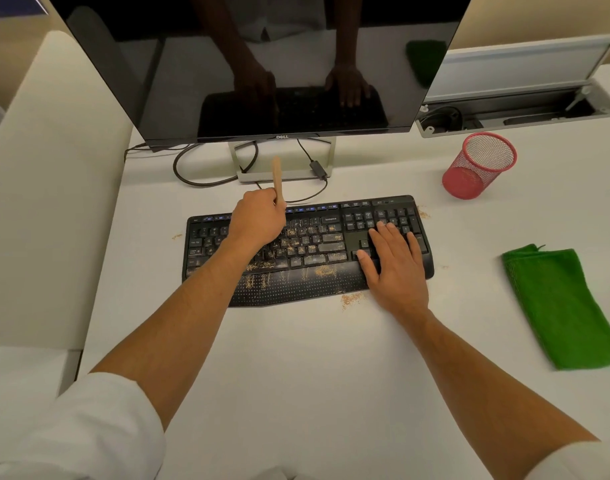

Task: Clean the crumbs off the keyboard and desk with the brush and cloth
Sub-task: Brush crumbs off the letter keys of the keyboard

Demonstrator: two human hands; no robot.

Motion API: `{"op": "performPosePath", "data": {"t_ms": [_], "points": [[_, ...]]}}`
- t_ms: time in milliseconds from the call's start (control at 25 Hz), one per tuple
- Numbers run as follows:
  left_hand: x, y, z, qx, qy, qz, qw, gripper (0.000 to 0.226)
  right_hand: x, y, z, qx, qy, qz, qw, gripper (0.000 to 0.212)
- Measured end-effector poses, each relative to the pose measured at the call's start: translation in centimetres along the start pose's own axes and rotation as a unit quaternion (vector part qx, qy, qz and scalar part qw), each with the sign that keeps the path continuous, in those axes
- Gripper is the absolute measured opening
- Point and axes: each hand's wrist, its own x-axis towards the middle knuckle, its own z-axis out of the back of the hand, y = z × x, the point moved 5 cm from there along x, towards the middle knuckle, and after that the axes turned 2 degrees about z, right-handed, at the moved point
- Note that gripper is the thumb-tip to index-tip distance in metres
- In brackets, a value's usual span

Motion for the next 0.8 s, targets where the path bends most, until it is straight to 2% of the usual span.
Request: {"op": "performPosePath", "data": {"t_ms": [80, 240, 280, 440, 520, 720, 800], "points": [[-0.1, -0.2, -0.4, -0.002, 0.022, 0.003, 1.0, 0.026, 0.0, 0.1, 0.0, -0.001, 0.003, 0.0, 1.0, 0.06], [0.2, 0.0, -0.4, -0.032, 0.13, 0.056, 0.989, 0.018, 0.0, 0.0, 0.0, -0.001, 0.002, 0.0, 1.0, 0.06], [0.2, 0.2, -0.3, -0.054, 0.137, 0.068, 0.987, 0.018, 0.0, 0.0, 0.0, 0.0, 0.002, 0.0, 1.0, 0.06], [0.1, 0.1, 0.8, -0.129, 0.001, 0.064, 0.99, 0.023, 0.0, 0.1, 0.1, 0.0, -0.006, 0.003, 1.0, 0.06], [-0.3, 0.0, 0.8, -0.105, -0.013, 0.057, 0.993, 0.023, 0.0, 0.0, 0.1, 0.003, -0.005, 0.003, 1.0, 0.06], [-0.7, -0.5, -0.4, -0.067, 0.16, 0.071, 0.982, 0.016, 0.0, 0.0, 0.1, 0.0, -0.01, 0.004, 1.0, 0.06], [-0.4, -0.6, 0.1, -0.077, 0.145, 0.061, 0.984, 0.017, 0.0, 0.0, 0.0, 0.0, -0.014, 0.006, 1.0, 0.06]]}}
